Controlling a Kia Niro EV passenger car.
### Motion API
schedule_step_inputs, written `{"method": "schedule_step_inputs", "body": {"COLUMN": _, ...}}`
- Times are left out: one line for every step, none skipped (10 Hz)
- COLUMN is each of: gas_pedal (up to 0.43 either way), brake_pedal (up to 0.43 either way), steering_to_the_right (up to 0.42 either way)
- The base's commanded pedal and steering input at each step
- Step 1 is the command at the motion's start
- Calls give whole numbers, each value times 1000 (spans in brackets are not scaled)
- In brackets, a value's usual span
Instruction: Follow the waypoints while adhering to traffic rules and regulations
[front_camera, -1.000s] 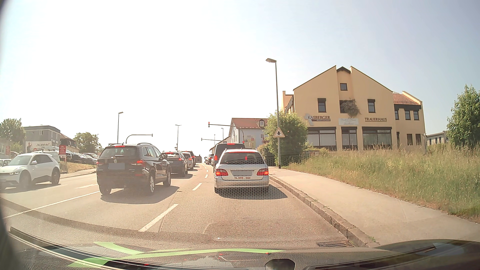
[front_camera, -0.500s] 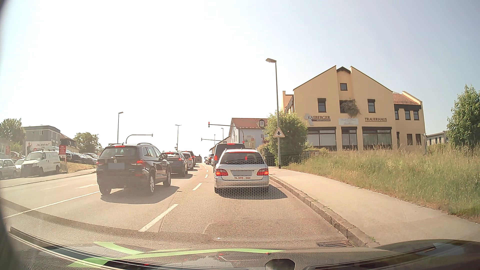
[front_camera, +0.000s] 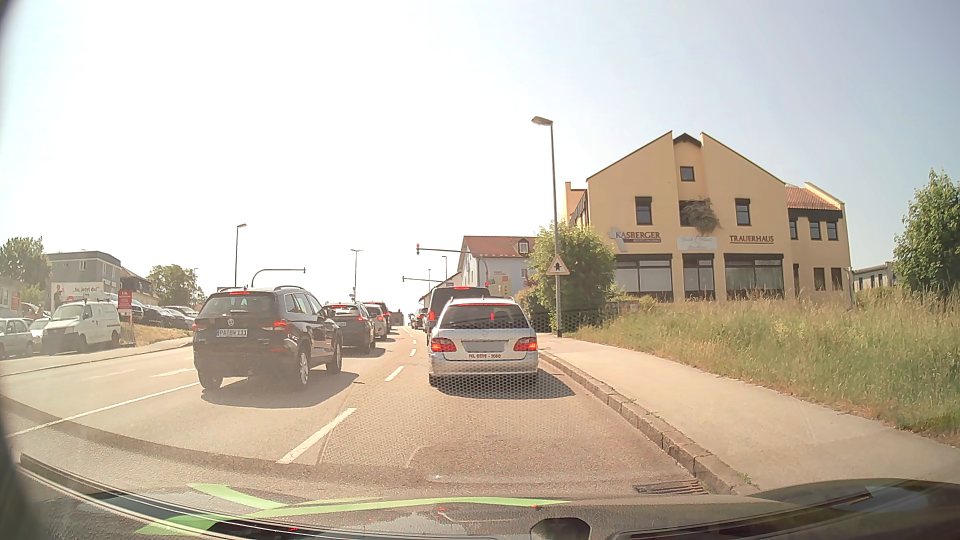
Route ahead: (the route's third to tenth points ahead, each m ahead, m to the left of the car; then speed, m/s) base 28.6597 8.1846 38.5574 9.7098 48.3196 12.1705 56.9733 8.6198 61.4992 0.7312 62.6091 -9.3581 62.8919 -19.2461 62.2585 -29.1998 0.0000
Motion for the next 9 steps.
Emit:
{"method": "schedule_step_inputs", "body": {"gas_pedal": 0, "brake_pedal": 268, "steering_to_the_right": -25}}
{"method": "schedule_step_inputs", "body": {"gas_pedal": 0, "brake_pedal": 268, "steering_to_the_right": -25}}
{"method": "schedule_step_inputs", "body": {"gas_pedal": 0, "brake_pedal": 268, "steering_to_the_right": -24}}
{"method": "schedule_step_inputs", "body": {"gas_pedal": 0, "brake_pedal": 268, "steering_to_the_right": -25}}
{"method": "schedule_step_inputs", "body": {"gas_pedal": 0, "brake_pedal": 268, "steering_to_the_right": -25}}
{"method": "schedule_step_inputs", "body": {"gas_pedal": 0, "brake_pedal": 268, "steering_to_the_right": -25}}
{"method": "schedule_step_inputs", "body": {"gas_pedal": 0, "brake_pedal": 268, "steering_to_the_right": -24}}
{"method": "schedule_step_inputs", "body": {"gas_pedal": 0, "brake_pedal": 268, "steering_to_the_right": -25}}
{"method": "schedule_step_inputs", "body": {"gas_pedal": 0, "brake_pedal": 268, "steering_to_the_right": -24}}
